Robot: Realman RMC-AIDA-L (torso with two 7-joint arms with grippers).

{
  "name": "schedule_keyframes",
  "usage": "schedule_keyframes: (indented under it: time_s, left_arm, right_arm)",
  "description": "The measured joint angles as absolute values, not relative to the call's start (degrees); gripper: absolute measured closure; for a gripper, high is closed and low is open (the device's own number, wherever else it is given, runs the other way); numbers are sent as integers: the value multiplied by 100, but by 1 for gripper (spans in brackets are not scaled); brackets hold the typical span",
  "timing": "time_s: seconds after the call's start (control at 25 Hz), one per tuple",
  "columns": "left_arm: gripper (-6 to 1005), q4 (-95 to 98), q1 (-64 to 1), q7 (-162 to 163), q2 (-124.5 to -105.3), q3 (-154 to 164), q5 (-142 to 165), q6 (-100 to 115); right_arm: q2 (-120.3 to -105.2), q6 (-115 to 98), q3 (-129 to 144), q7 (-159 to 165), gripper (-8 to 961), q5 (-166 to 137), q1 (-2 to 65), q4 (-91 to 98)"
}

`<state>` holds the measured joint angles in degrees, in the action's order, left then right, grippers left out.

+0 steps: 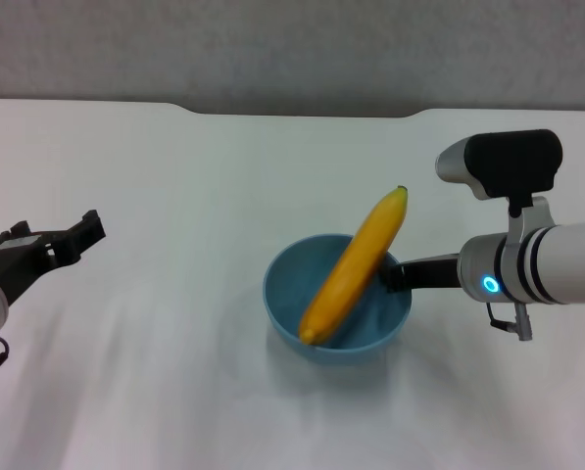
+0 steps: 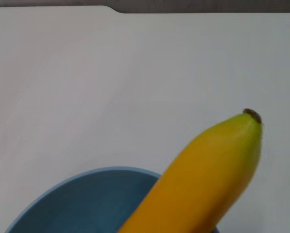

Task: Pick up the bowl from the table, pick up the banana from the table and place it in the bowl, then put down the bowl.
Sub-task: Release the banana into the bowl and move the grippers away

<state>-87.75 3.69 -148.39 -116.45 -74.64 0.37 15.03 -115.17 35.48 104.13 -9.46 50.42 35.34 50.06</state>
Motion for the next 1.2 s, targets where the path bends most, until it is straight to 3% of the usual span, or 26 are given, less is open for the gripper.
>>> schedule_keyframes:
  time_s: [1.04,1.12,1.2]
  left_arm:
    - [91,-8736,360,-14827,-11645,-7506,28,1503]
    - [91,-8736,367,-14827,-11645,-7505,35,1503]
    - [91,-8733,380,-14827,-11646,-7512,45,1502]
  right_arm:
    - [-11539,3250,10617,-1070,861,5044,3272,5042]
    - [-11530,3215,10609,-1099,673,5022,3151,5225]
    - [-11518,3199,10570,-1154,589,5005,2969,5488]
